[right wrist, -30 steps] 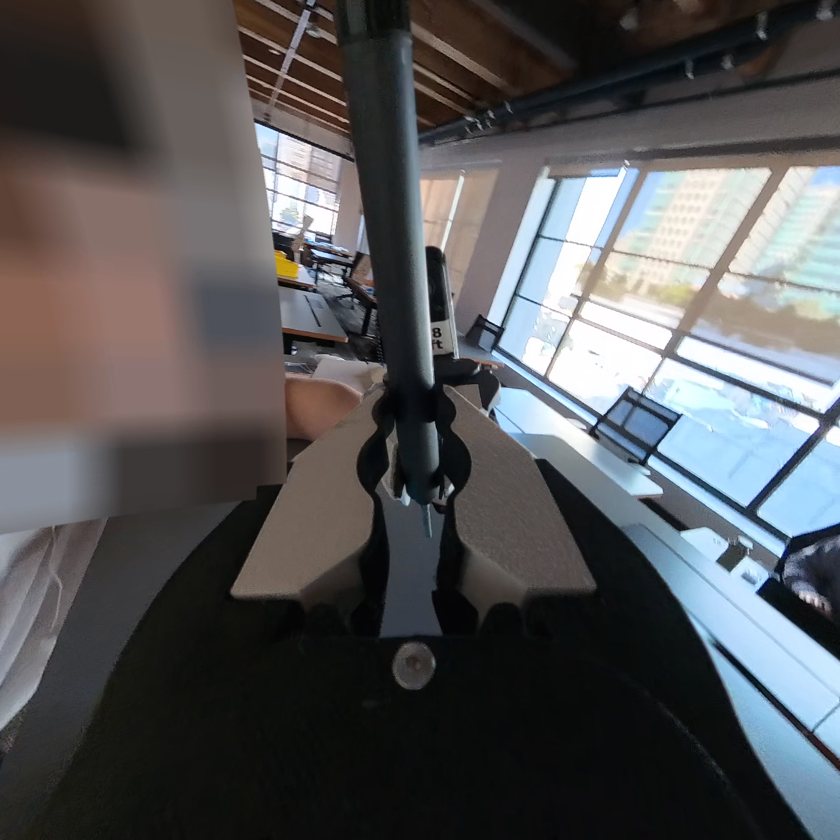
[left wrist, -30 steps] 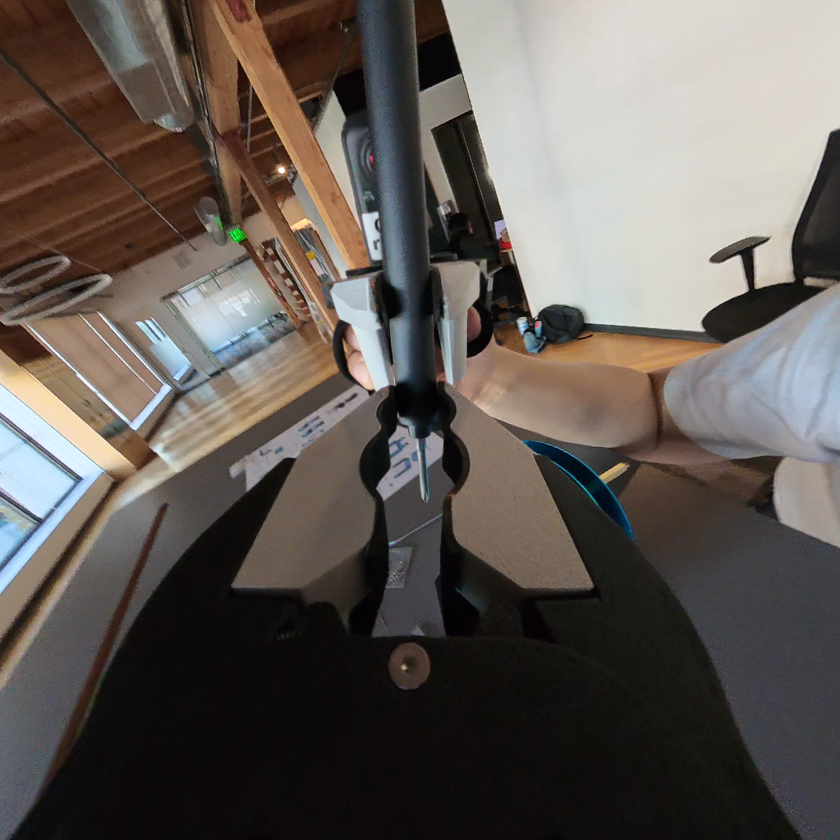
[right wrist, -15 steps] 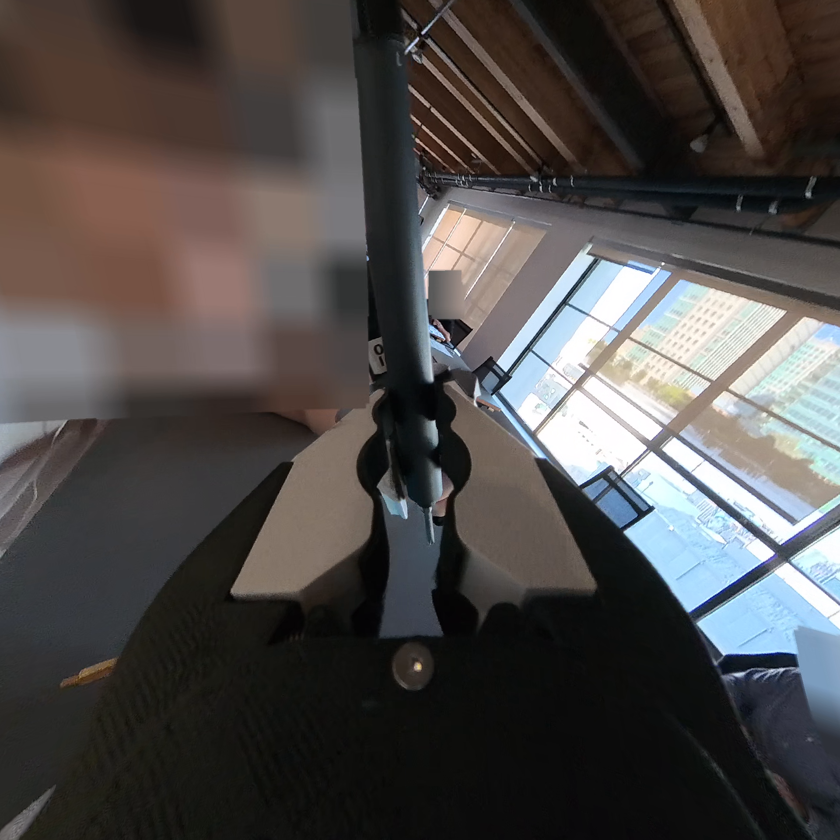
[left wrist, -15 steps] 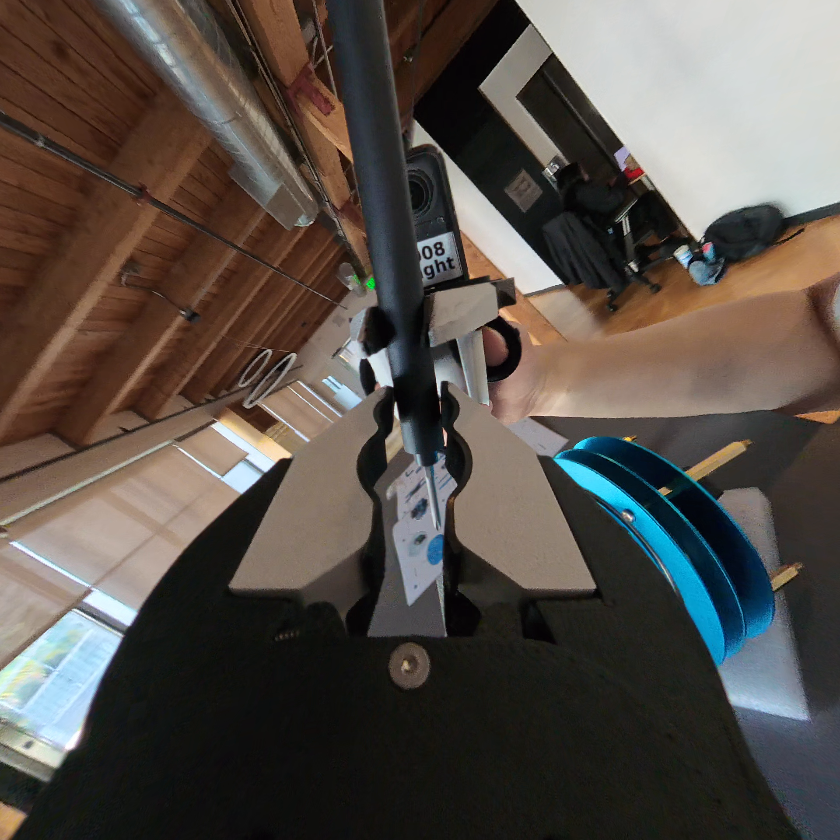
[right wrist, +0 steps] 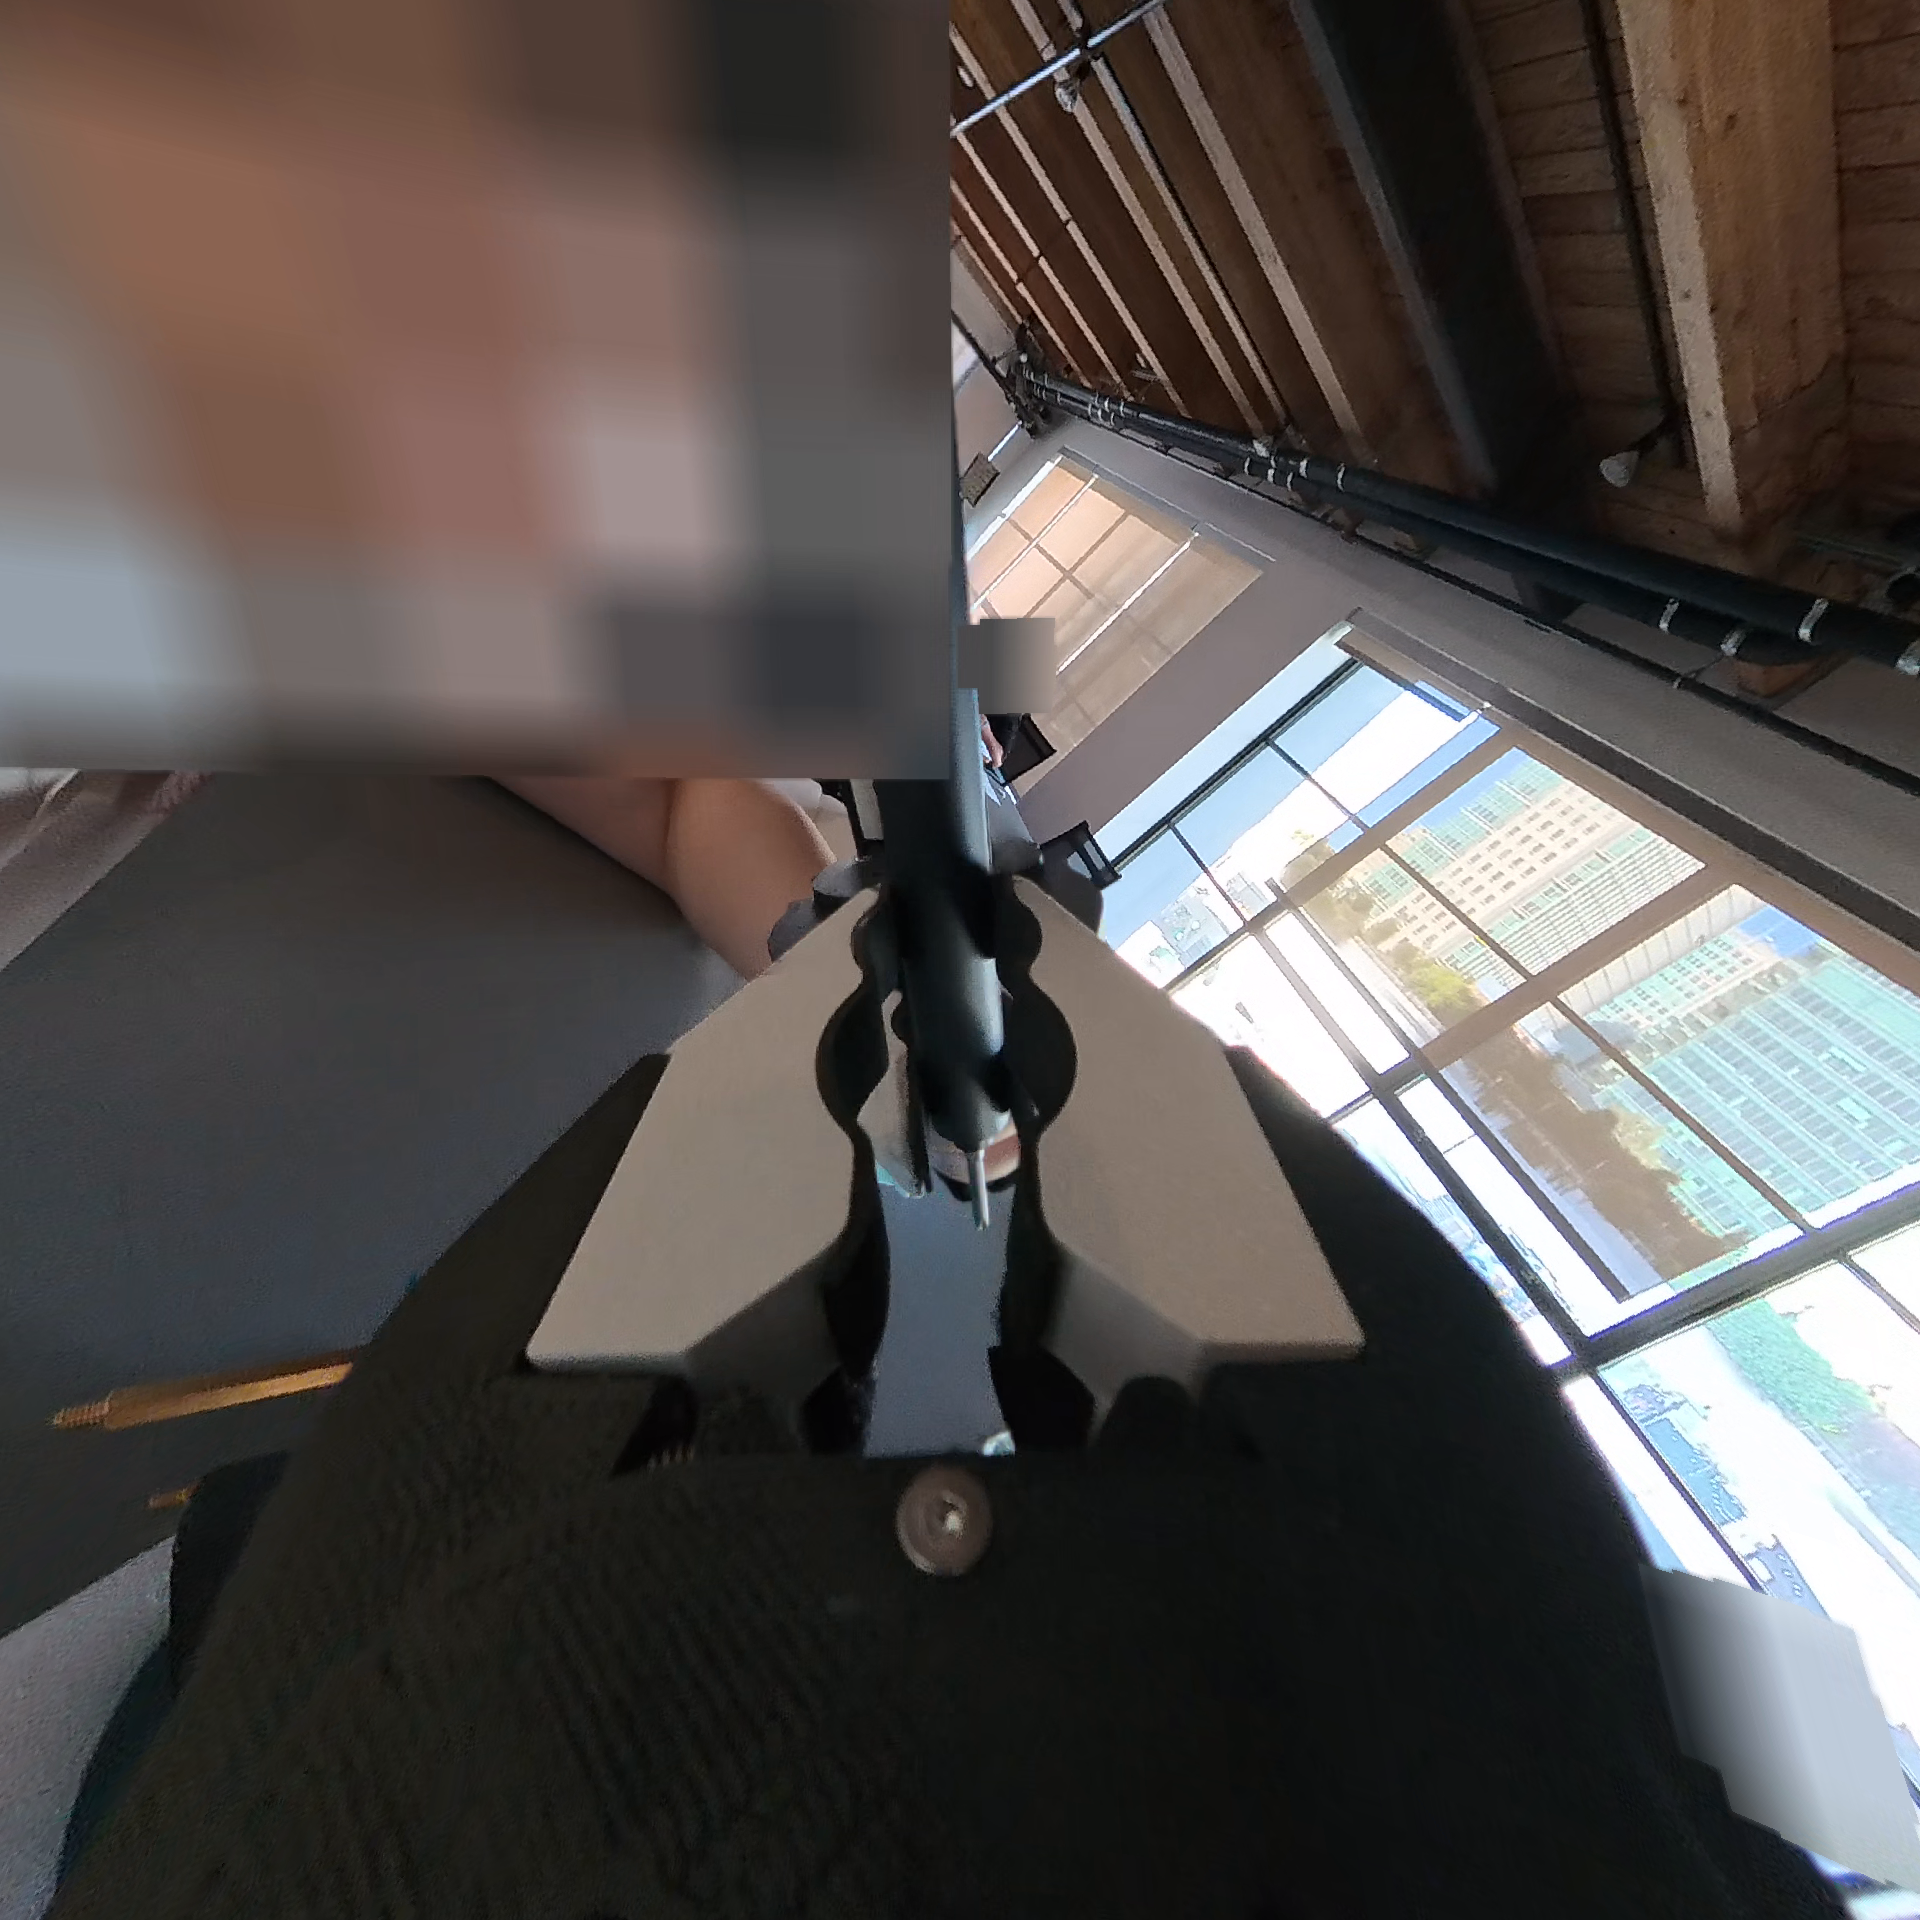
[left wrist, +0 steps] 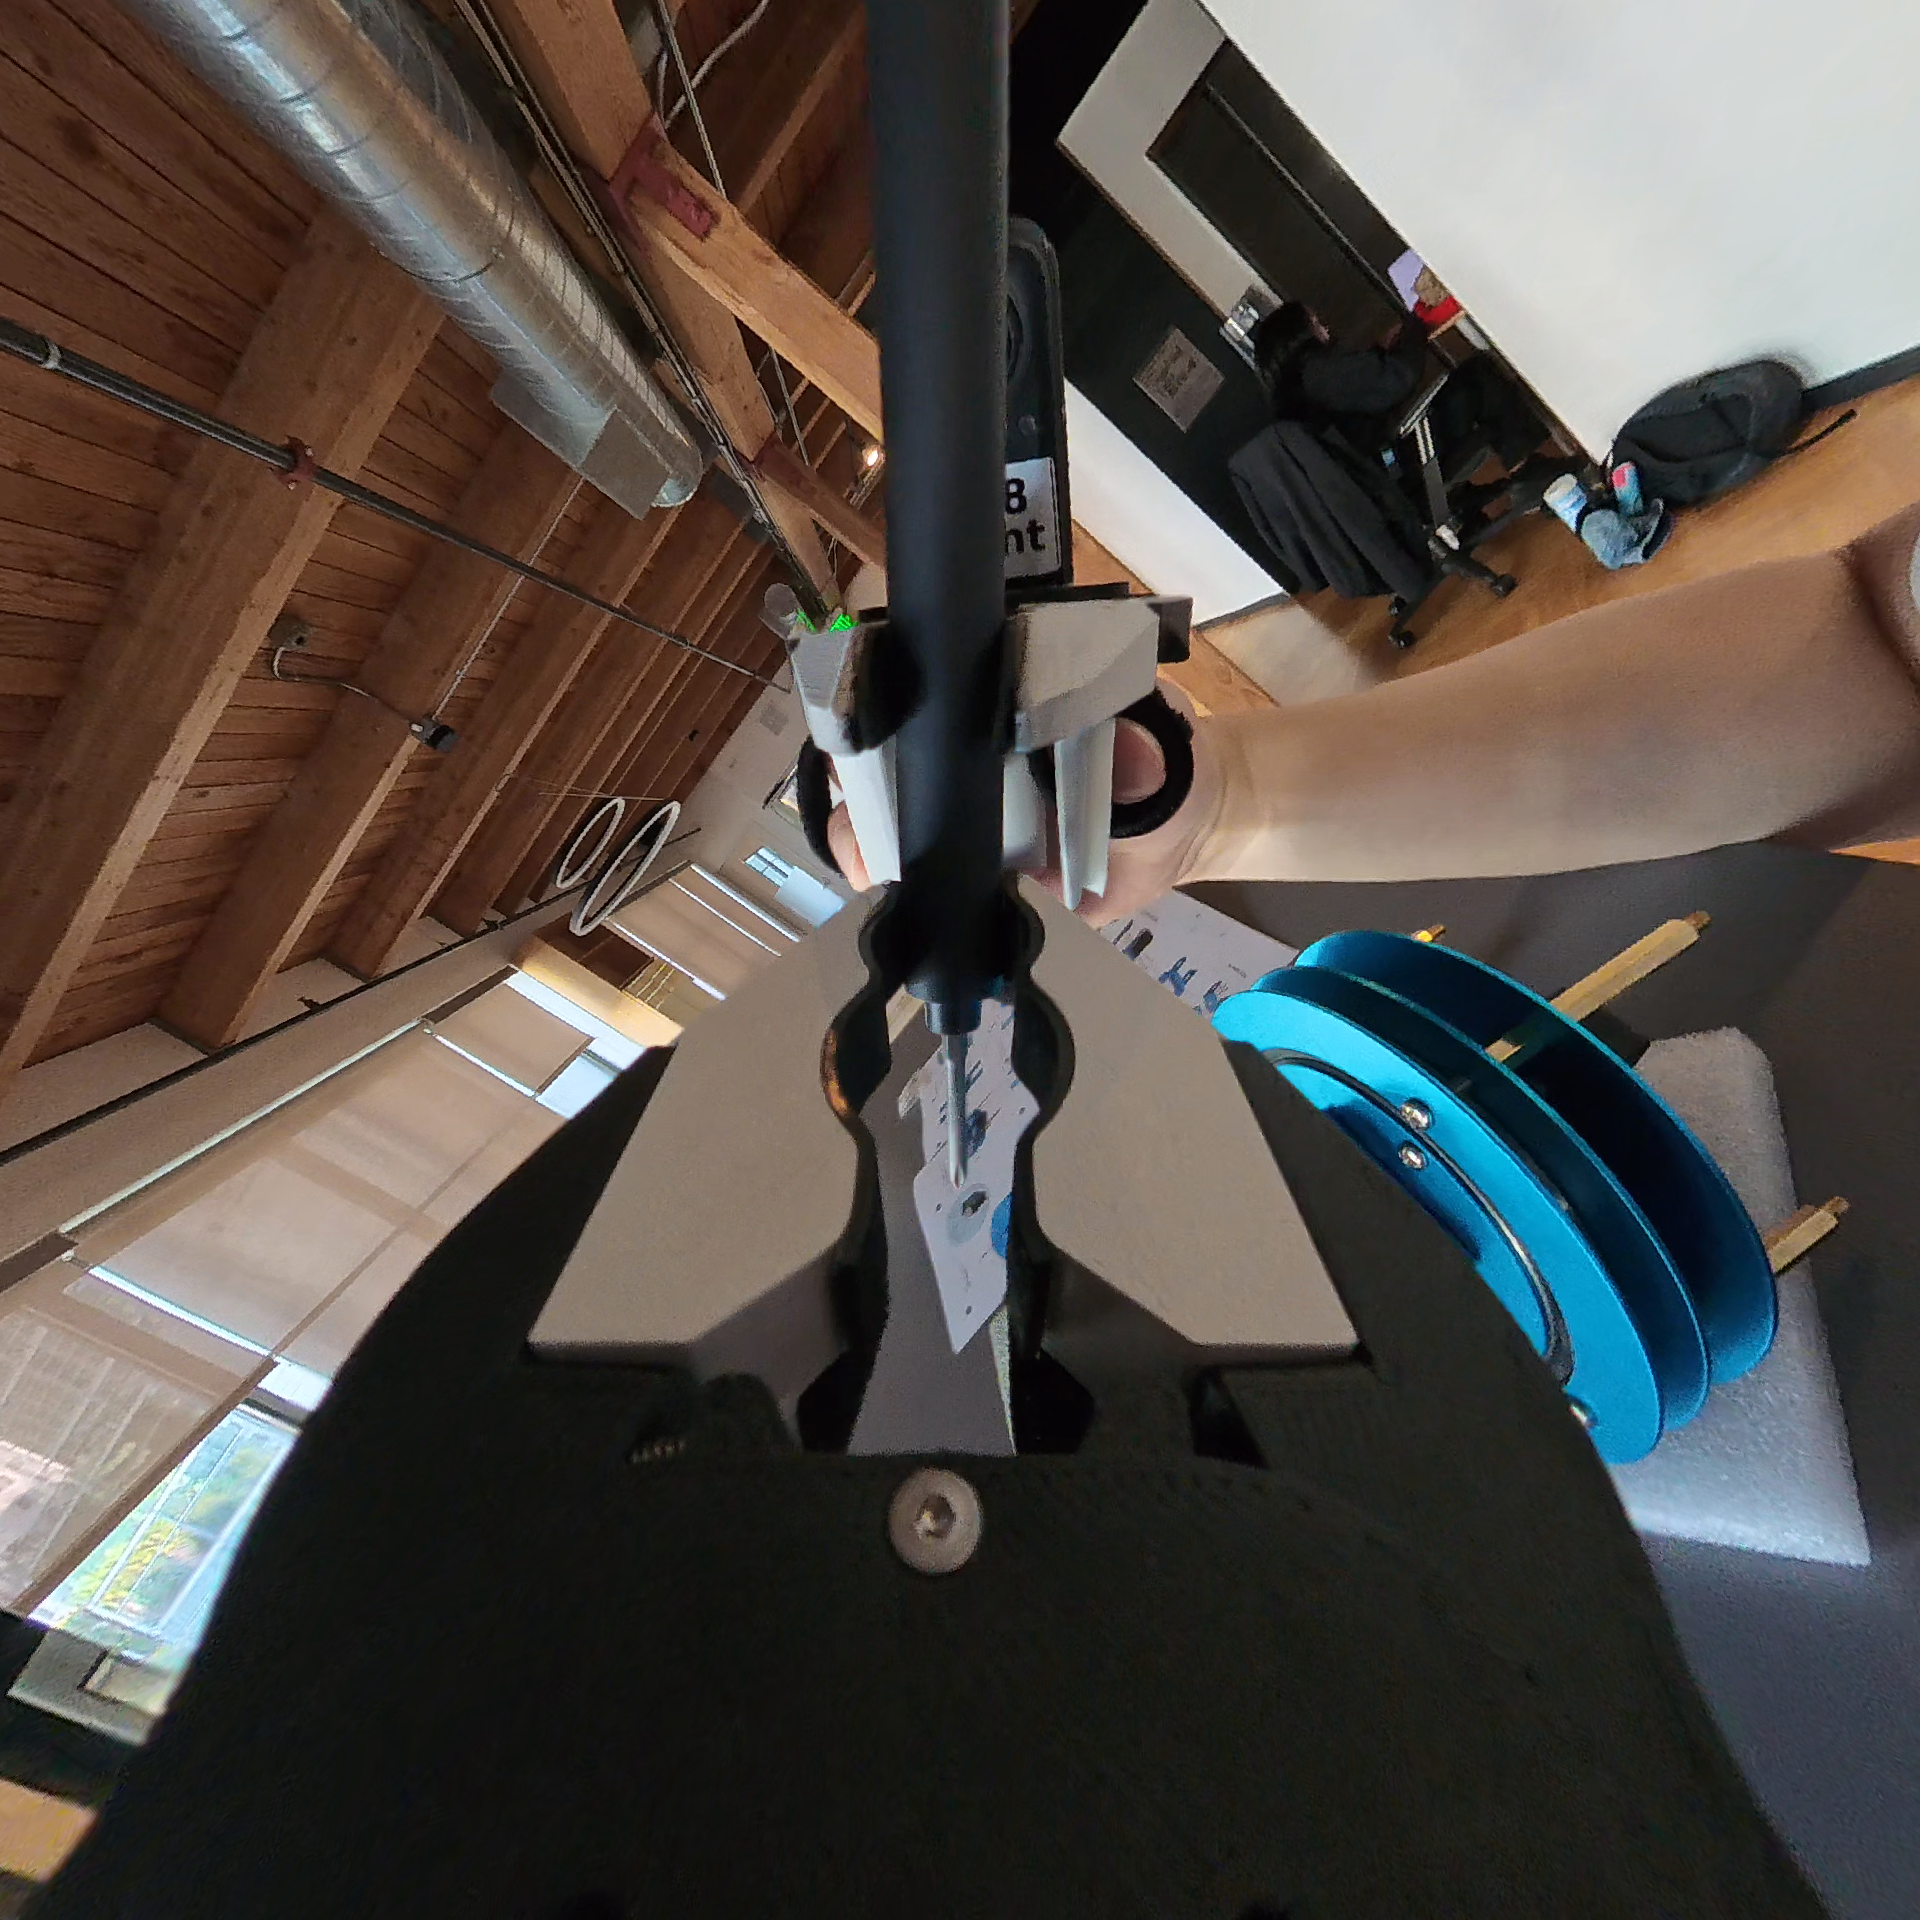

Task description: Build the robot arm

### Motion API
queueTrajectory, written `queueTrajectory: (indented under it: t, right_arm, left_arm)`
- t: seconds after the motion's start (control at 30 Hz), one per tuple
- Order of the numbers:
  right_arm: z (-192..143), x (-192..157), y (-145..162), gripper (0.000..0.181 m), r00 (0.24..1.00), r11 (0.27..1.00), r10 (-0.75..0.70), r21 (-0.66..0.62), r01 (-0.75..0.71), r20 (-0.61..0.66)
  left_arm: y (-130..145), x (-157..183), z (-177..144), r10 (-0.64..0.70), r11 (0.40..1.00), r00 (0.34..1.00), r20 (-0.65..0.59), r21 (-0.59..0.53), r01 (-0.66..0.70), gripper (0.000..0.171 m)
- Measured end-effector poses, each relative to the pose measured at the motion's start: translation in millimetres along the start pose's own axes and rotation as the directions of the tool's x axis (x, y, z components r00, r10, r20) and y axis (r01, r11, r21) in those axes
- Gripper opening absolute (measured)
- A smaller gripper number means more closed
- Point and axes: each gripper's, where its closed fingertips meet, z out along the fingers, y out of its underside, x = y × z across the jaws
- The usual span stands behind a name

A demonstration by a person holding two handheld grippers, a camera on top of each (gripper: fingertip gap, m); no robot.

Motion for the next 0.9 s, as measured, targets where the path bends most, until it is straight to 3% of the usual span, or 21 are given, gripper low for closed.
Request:
queueTrajectory:
  t: [0.33, 0.47, 0.67, 0.9]
  right_arm:
    - [-5, 5, 21, 0.022, 0.979, 0.961, -0.188, -0.221, 0.166, -0.078]
    - [-1, -1, 24, 0.025, 0.967, 0.936, -0.249, -0.27, 0.227, -0.052]
    - [9, -6, 27, 0.021, 0.93, 0.882, -0.365, -0.332, 0.336, -0.029]
    - [10, -4, 31, 0.016, 0.907, 0.85, -0.419, -0.371, 0.375, -0.041]
  left_arm:
    - [19, -6, -5, 0.195, 0.98, 0.98, 0.03, -0.055, -0.193, 0.016]
    - [18, -6, -7, 0.319, 0.947, 0.946, 0.052, -0.058, -0.316, 0.016]
    - [19, -6, -9, 0.397, 0.918, 0.913, 0.101, -0.062, -0.392, 0.016]
    - [26, -2, -9, 0.279, 0.958, 0.96, 0.002, -0.072, -0.279, 0.015]
